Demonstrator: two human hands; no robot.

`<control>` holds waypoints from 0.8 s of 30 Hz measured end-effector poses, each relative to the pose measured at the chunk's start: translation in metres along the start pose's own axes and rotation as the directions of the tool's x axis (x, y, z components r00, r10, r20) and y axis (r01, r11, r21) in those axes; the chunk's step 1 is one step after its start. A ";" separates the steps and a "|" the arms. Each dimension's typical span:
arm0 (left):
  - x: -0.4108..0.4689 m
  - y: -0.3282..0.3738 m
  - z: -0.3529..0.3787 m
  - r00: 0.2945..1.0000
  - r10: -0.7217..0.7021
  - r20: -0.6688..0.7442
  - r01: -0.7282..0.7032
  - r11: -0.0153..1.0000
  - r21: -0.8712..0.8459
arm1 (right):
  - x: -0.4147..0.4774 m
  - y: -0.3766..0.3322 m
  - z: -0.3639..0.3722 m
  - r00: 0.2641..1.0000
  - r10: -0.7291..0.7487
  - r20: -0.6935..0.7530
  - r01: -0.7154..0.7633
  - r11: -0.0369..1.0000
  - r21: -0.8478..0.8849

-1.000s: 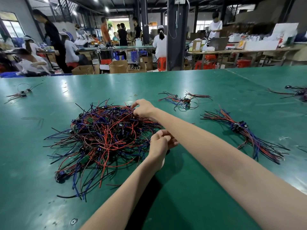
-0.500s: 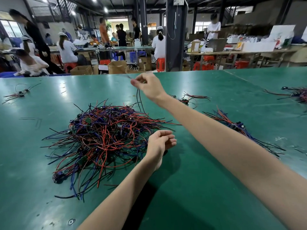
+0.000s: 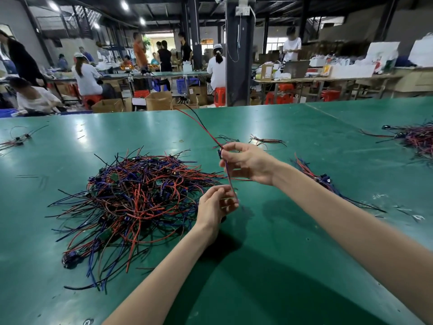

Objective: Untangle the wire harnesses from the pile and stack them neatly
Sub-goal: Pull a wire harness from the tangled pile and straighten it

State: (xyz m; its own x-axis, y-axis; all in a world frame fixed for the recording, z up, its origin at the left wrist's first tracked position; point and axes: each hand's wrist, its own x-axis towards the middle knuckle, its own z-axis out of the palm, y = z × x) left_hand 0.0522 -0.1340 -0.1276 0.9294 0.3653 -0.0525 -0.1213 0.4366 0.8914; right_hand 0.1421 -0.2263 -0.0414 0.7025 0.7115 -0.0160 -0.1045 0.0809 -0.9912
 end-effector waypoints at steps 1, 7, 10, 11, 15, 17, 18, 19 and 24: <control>0.000 -0.001 0.000 1.000 -0.001 0.014 0.001 1.000 0.013 | -0.003 0.005 -0.003 1.000 0.017 -0.003 -0.017 1.000 -0.013; -0.002 -0.004 0.006 0.995 -0.005 0.097 0.001 0.999 0.040 | -0.018 0.028 -0.016 0.999 -0.020 -0.031 0.020 1.000 -0.021; -0.006 -0.004 0.006 0.993 0.007 0.121 -0.019 0.995 0.094 | -0.024 0.043 -0.015 0.999 -0.045 -0.018 0.044 0.997 -0.056; -0.006 -0.003 0.006 0.993 0.013 0.121 -0.029 0.991 0.128 | -0.025 0.047 -0.014 0.999 -0.044 -0.020 0.042 0.997 -0.067; -0.008 -0.003 0.004 0.991 0.042 0.125 -0.072 0.966 0.247 | -0.029 0.058 -0.020 0.999 0.019 -0.047 -0.018 0.999 0.032; -0.010 -0.005 0.002 0.988 0.036 0.151 -0.079 0.954 0.290 | -0.031 0.061 -0.024 0.994 0.099 -0.036 -0.095 0.990 0.108; -0.012 -0.006 0.001 0.985 0.021 0.169 -0.071 0.952 0.299 | -0.032 0.062 -0.025 0.990 0.139 -0.031 -0.133 0.979 0.152; -0.013 -0.006 0.001 0.982 0.004 0.186 -0.061 0.952 0.300 | -0.033 0.064 -0.026 0.985 0.171 -0.026 -0.163 0.967 0.196; -0.014 -0.008 0.005 0.973 -0.044 0.225 -0.021 0.961 0.277 | -0.040 0.070 -0.032 0.970 0.241 -0.015 -0.220 0.908 0.357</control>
State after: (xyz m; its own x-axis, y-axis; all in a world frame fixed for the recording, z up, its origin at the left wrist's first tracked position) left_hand 0.0418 -0.1461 -0.1316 0.9885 0.1510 0.0112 -0.0392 0.1837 0.9822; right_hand 0.1292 -0.2719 -0.1146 0.6667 0.6998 -0.2565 -0.5011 0.1661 -0.8493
